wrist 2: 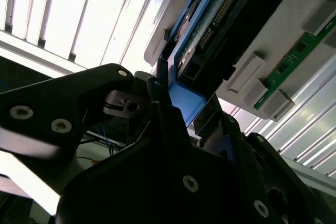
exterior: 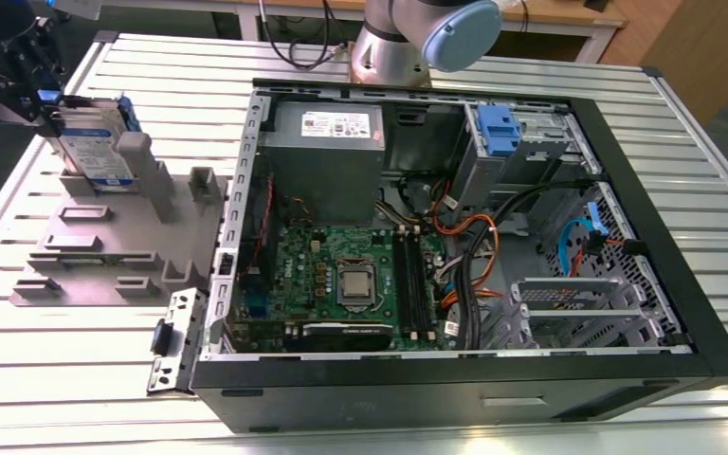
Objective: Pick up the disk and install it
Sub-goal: 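Pick up the disk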
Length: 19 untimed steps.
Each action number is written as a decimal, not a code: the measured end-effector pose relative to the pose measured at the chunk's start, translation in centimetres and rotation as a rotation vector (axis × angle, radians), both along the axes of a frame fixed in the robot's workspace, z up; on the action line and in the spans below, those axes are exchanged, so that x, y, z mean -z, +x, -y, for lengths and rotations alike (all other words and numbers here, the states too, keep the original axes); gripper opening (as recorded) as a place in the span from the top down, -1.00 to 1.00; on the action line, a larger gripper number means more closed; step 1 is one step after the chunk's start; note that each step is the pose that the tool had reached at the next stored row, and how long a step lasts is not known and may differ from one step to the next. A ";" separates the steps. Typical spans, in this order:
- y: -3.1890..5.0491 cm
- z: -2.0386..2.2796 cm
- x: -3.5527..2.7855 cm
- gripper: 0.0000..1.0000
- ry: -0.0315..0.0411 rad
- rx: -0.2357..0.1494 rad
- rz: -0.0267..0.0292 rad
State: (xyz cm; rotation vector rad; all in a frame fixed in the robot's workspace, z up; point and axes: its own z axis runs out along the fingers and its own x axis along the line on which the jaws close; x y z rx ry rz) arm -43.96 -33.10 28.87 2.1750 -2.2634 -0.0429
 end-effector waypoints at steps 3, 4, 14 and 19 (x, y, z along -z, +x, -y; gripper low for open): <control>0.00 -0.04 0.00 0.11 0.0000 0.000 0.0000; 0.00 -0.04 0.00 0.11 0.0000 0.000 0.0000; 0.00 -0.06 0.00 0.14 -0.0001 0.000 0.0000; 0.00 -0.07 0.00 0.26 0.0000 0.000 0.0000</control>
